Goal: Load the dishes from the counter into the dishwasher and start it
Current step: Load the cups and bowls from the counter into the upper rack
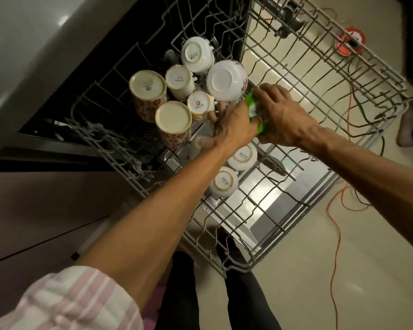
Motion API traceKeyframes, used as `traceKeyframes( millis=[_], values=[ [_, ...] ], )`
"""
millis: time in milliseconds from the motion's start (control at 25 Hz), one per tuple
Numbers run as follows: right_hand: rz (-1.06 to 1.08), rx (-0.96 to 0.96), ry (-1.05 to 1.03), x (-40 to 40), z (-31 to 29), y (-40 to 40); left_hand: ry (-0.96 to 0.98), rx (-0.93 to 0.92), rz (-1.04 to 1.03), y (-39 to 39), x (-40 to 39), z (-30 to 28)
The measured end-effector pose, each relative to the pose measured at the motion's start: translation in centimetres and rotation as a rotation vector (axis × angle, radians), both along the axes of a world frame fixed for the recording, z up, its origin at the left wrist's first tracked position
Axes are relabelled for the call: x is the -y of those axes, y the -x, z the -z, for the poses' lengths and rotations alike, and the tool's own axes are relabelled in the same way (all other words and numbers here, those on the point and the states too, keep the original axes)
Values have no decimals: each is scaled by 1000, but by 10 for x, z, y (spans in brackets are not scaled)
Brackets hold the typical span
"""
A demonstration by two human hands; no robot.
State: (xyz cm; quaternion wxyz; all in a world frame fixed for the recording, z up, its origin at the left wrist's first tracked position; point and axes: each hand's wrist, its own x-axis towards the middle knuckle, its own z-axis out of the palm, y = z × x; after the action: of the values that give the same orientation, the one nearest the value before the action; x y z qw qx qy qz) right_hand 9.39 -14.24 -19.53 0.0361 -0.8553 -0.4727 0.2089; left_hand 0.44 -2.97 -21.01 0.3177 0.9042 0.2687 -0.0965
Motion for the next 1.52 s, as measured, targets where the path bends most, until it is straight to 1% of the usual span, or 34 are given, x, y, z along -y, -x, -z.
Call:
traceKeyframes(
  millis=[240, 480, 680, 840, 960, 1200, 1320, 1520],
  values=[
    [-65, -7, 33, -4, 12, -1, -97, -7, 9, 3, 6, -1],
    [-37, 0, 68, 0, 12, -1, -161, -10, 42, 8, 10, 3],
    [56, -18, 87, 5, 6, 10, -107, 31, 51, 13, 7, -2],
    [63, 11, 55, 16, -3, 25, -16, 194, 33, 26, 18, -14],
    [60, 1, 32, 23, -9, 33, 48, 292, -7, 38, 32, -20],
    [36, -63, -63, 52, -4, 39, 76, 284, -156, 60, 63, -24],
    [-28, -96, -100, 72, -2, 44, 67, 258, -238, 76, 97, -25],
    [-160, -122, -38, 123, 1, 43, 44, 278, -398, 93, 173, -13]
  ],
)
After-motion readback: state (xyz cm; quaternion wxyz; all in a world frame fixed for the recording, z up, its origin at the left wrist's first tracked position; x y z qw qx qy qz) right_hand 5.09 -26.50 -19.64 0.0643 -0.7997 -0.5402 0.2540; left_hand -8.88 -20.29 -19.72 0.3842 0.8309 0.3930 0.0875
